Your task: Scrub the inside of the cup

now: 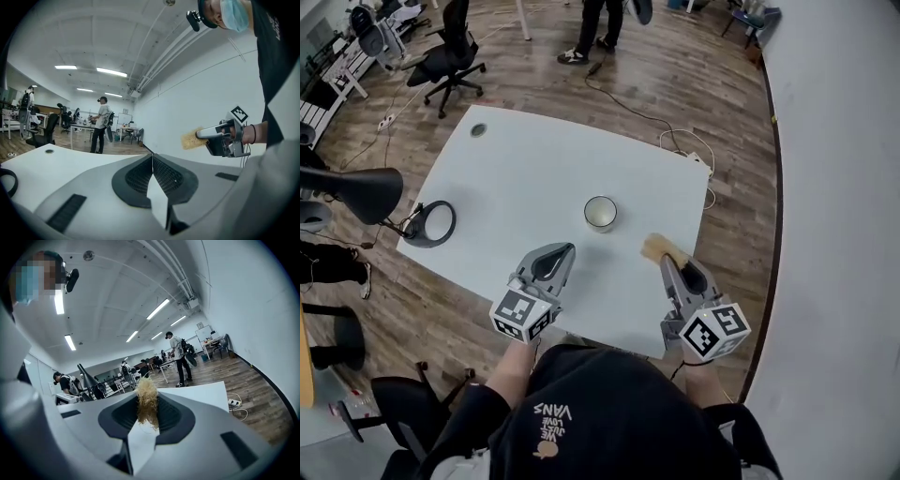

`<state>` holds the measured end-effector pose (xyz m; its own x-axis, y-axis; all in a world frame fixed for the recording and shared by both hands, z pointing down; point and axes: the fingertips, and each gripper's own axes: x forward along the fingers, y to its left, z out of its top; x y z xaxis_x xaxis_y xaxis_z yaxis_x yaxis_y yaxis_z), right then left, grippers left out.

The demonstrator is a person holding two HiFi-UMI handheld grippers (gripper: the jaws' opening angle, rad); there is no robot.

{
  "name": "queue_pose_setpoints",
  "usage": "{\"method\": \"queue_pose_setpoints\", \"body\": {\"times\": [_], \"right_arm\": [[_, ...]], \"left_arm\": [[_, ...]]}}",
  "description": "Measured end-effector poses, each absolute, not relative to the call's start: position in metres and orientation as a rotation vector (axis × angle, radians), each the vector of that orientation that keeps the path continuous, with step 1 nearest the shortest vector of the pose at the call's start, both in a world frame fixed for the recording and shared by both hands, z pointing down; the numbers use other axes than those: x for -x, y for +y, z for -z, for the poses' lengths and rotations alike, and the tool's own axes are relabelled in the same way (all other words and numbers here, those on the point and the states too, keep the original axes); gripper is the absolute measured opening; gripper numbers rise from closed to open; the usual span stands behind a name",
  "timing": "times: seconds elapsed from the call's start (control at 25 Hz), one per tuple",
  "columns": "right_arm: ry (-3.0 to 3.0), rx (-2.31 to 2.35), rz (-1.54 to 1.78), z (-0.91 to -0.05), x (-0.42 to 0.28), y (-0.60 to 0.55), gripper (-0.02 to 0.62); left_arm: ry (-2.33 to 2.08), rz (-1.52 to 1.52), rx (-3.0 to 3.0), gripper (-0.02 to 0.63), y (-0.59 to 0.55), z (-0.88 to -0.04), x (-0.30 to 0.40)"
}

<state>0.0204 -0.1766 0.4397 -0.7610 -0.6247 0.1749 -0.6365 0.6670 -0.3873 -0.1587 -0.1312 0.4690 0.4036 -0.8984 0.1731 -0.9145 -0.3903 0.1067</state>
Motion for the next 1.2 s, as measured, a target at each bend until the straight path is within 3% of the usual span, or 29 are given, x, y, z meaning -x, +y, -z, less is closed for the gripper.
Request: {"method": "queue_pose_setpoints", "body": {"times": [0.56,0.6,0.76,0.84,1.08,1.2], "right_arm": [[-2.759,-1.177,-0.702,-0.453,-0.008,-0.166,0.092],[-2.756,-1.179,-0.701,-0.453,-0.008,-0.165,0.092],[-2.742,-1.177,-0.7,-0.455,-0.008,-0.162,0.092],[-2.736,-1.172,-0.705,-0.457,-0.007,-0.159,0.092],[-2.716,-1.169,-0.712,-0.459,-0.005,-0.153,0.092],[-2.704,-1.175,-0.716,-0.46,-0.01,-0.153,0.092]], "left_arm": [[-1.492,-0.28,-2.551,0.016,-0.173,-0.531,0.164],[-1.488,-0.277,-2.558,0.034,-0.174,-0.534,0.162],[-1.471,-0.215,-2.566,0.243,-0.192,-0.547,0.155],[-1.464,-0.233,-2.584,0.318,-0.201,-0.554,0.151],[-1.389,-0.392,-2.635,0.409,-0.221,-0.584,0.137],[-1.387,-0.385,-2.598,0.422,-0.234,-0.592,0.135]]}}
